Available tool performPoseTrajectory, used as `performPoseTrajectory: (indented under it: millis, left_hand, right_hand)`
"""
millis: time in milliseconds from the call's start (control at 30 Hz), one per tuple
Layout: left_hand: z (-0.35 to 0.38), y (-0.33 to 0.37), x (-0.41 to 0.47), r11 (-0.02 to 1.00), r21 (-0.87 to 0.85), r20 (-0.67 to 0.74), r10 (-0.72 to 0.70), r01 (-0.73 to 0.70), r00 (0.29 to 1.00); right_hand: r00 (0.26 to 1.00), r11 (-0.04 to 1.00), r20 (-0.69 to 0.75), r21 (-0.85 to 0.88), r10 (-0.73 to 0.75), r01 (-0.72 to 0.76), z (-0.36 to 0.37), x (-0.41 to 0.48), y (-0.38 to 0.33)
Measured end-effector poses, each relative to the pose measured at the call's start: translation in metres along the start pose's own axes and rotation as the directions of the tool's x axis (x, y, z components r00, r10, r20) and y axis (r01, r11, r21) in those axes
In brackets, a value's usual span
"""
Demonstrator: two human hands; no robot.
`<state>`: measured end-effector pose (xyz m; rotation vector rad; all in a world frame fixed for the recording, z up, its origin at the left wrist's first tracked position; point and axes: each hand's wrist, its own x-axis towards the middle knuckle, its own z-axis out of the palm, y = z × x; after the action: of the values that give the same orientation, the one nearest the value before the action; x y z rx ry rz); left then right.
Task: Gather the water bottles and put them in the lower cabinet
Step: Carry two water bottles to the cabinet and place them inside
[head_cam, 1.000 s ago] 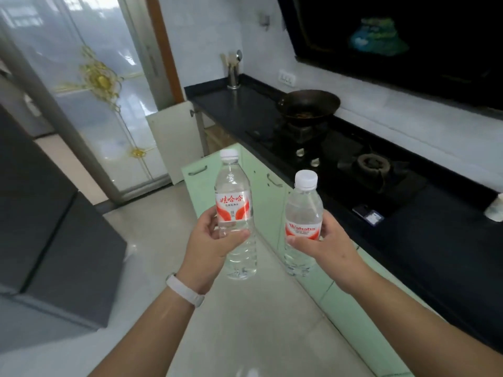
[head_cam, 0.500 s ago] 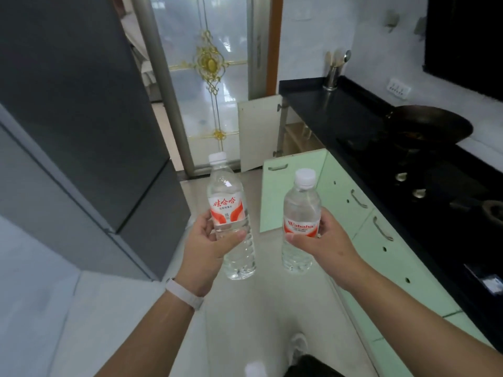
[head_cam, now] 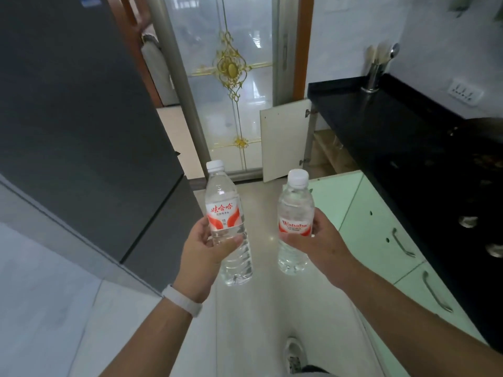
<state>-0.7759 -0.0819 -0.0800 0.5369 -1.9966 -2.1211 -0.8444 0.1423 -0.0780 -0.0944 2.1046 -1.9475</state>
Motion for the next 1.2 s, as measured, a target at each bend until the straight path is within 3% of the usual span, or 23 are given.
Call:
performPoseTrajectory:
  millis: [267, 567, 733, 1033, 1200]
  left_hand:
    - [0.049, 0.01, 0.075, 1.0, 0.002, -0.018, 0.003, -0.003, 1.0]
    - [0.057, 0.006, 0.149, 0.997, -0.051, -0.067, -0.055, 0.052, 0.996]
    - [0.041, 0.0, 0.207, 0.997, -0.027, -0.038, -0.079, 0.078, 0.996]
    - [-0.014, 0.014, 0.366, 0.993, -0.063, 0.054, -0.092, 0.095, 0.994]
    - [-0.037, 0.037, 0.444, 1.0, -0.013, 0.151, -0.026, 0.028, 0.988]
  right_hand:
    - [0.998, 1.0, 0.061, 0.013, -0.011, 0.01, -0.043, 0.094, -0.01]
    - [0.997, 1.0, 0.073, -0.005, 0.026, -0.026, -0.043, 0.169, -0.011]
    - [0.997, 0.999, 0.068, -0.022, 0.038, -0.036, -0.025, 0.218, -0.015]
    - [0.995, 0.993, -0.083, -0.098, 0.058, -0.067, 0.041, 0.334, -0.052]
    - [0.99, 0.996, -0.134, -0.08, 0.031, -0.042, 0.085, 0.394, -0.072]
